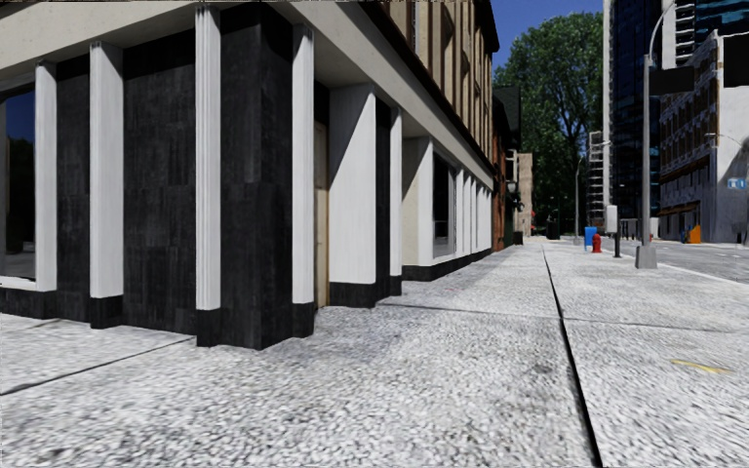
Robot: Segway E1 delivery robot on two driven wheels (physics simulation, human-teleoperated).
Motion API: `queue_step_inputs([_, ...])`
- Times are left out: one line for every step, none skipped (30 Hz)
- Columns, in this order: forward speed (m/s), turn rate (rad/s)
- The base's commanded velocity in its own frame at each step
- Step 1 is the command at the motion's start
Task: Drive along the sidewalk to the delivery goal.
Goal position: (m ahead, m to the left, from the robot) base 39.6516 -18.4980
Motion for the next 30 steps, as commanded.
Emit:
queue_step_inputs([1.31,-0.69])
queue_step_inputs([1.31,-0.69])
queue_step_inputs([1.31,-0.68])
queue_step_inputs([1.32,-0.68])
queue_step_inputs([1.32,-0.68])
queue_step_inputs([1.33,-0.67])
queue_step_inputs([1.33,-0.64])
queue_step_inputs([1.33,-0.59])
queue_step_inputs([1.33,-0.59])
queue_step_inputs([1.46,-0.53])
queue_step_inputs([2.00,0.00])
queue_step_inputs([2.00,0.00])
queue_step_inputs([2.00,0.00])
queue_step_inputs([2.00,0.00])
queue_step_inputs([2.00,0.00])
queue_step_inputs([2.00,0.00])
queue_step_inputs([2.00,0.00])
queue_step_inputs([2.00,0.00])
queue_step_inputs([2.00,0.00])
queue_step_inputs([2.00,0.00])
queue_step_inputs([2.00,0.00])
queue_step_inputs([2.00,0.00])
queue_step_inputs([2.00,0.00])
queue_step_inputs([2.00,0.00])
queue_step_inputs([2.00,0.00])
queue_step_inputs([2.00,0.00])
queue_step_inputs([2.00,0.00])
queue_step_inputs([2.00,-0.20])
queue_step_inputs([2.00,-0.31])
queue_step_inputs([2.00,-0.35])
